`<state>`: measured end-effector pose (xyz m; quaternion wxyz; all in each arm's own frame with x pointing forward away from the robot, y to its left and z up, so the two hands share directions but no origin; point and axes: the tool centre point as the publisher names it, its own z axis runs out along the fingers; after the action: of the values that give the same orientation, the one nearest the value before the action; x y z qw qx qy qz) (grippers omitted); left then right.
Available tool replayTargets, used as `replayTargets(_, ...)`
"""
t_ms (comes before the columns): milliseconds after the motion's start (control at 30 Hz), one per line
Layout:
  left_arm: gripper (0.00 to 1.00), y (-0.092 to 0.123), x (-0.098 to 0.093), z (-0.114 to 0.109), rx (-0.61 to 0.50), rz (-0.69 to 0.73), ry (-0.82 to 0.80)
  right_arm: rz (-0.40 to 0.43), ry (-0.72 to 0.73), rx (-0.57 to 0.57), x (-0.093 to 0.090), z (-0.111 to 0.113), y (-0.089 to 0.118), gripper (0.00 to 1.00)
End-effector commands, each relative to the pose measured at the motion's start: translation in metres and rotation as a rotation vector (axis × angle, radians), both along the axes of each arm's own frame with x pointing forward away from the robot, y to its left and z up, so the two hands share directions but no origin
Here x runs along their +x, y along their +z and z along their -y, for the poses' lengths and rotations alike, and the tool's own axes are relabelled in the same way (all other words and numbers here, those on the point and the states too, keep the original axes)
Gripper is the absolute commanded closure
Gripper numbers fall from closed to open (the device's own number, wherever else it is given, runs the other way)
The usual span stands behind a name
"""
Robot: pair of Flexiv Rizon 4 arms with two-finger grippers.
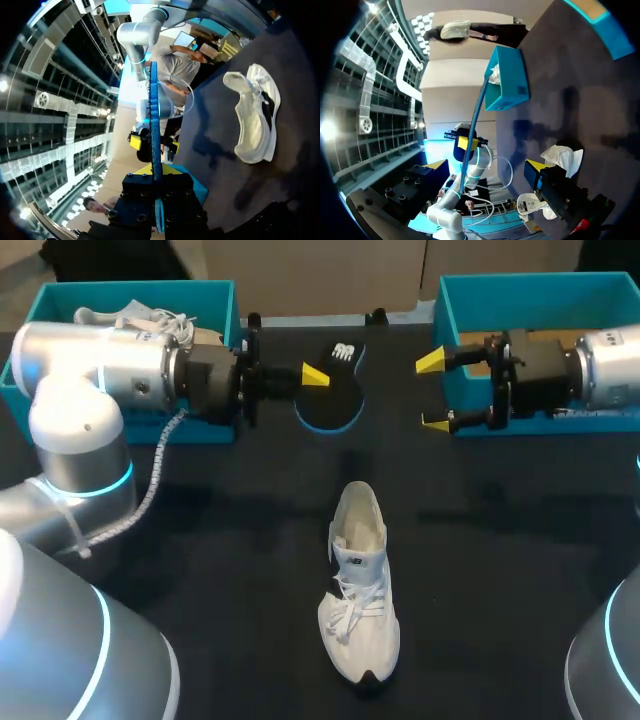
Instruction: Take the shoe out of the shoebox, open the shoe tongue, remove and reinsert the insole, then place the shoe into the shoebox
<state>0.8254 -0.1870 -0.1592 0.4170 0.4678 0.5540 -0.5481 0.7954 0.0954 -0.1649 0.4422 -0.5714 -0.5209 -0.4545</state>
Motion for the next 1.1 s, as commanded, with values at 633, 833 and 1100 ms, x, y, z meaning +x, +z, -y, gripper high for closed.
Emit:
replayTargets(633,1.00,-0.010,-0.007,0.025,0.011,0.171,0.100,0.016,0.000,-0.016,-0.002,-0.006,0.001,0.00)
replayTargets(833,1.00,-0.014,-0.003,0.028,0.023,0.215,0.116,0.036,0.021,-0.040,-0.002,-0.018,0.001,0.00)
replayTargets(1100,1.00,-0.017,0.005,0.034,0.028,0.240,0.134,0.069,0.077,-0.068,0.001,-0.036,-0.007,0.17)
